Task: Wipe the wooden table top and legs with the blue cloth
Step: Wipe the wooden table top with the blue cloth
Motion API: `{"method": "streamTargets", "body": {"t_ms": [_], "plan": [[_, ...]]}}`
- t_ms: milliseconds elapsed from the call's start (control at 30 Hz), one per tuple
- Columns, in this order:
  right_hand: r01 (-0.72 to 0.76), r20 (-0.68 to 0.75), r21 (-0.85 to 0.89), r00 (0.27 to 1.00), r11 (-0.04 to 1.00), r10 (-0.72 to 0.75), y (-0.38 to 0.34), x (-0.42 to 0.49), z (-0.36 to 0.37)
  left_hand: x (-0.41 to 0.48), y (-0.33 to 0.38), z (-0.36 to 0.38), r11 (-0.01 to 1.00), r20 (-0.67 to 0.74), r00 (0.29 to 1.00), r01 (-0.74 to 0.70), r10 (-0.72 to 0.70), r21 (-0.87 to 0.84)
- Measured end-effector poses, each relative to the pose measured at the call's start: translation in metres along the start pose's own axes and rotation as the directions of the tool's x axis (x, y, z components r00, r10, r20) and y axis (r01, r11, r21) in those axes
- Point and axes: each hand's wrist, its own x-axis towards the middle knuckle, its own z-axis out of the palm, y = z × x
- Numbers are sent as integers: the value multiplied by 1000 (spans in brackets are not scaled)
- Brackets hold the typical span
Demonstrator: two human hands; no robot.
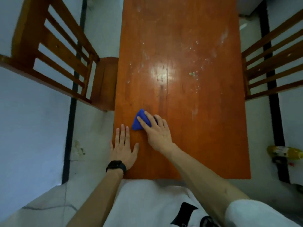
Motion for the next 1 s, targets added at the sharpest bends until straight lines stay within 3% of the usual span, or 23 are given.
{"method": "streamTargets", "body": {"t_ms": [33,100,200,267,300,367,433,500,567,600,667,733,833,900,933,1000], "plan": [[-45,-25,-35,999,998,44,18,1,-3,0,-1,-3,1000,4,1000,-5,5,22],[-287,-43,-31,957,957,286,63,-6,-11,0,-1,-11,996,-25,999,-31,34,81],[-696,-58,68,713,715,699,148,-46,-34,15,11,-22,984,-69,993,-85,97,155],[-813,-31,170,560,556,828,182,-68,-45,27,31,-30,973,-50,989,-128,140,190],[-816,-37,220,541,535,840,185,-72,-45,31,42,-31,966,-39,986,-151,162,208],[-734,-141,270,611,624,779,166,-67,-43,34,68,-30,954,8,981,-193,196,228],[-577,-200,242,757,780,622,128,-56,-36,32,94,-21,958,80,979,-201,188,204],[-380,-112,158,910,912,398,93,-50,-26,28,117,-11,977,111,984,-152,136,150],[-272,28,140,962,952,271,85,-53,-14,26,130,-5,992,106,992,-79,68,99],[-266,18,144,964,953,266,95,-57,-12,26,132,-3,994,101,994,-58,48,96],[-358,-61,145,927,922,370,133,-71,-12,26,129,-1,987,87,995,-61,49,145],[-540,-99,153,825,827,557,190,-92,-17,26,125,1,977,85,995,-76,60,198],[-784,-61,235,578,574,814,269,-131,-38,23,133,4,984,74,997,-31,19,174],[-852,8,349,418,389,908,292,-140,-49,22,148,6,991,69,996,42,-51,125],[-842,-16,381,407,382,913,293,-139,-53,22,157,8,992,69,994,83,-90,100],[-756,-143,366,531,543,835,272,-131,-56,20,174,15,986,69,984,161,-164,48]]}}
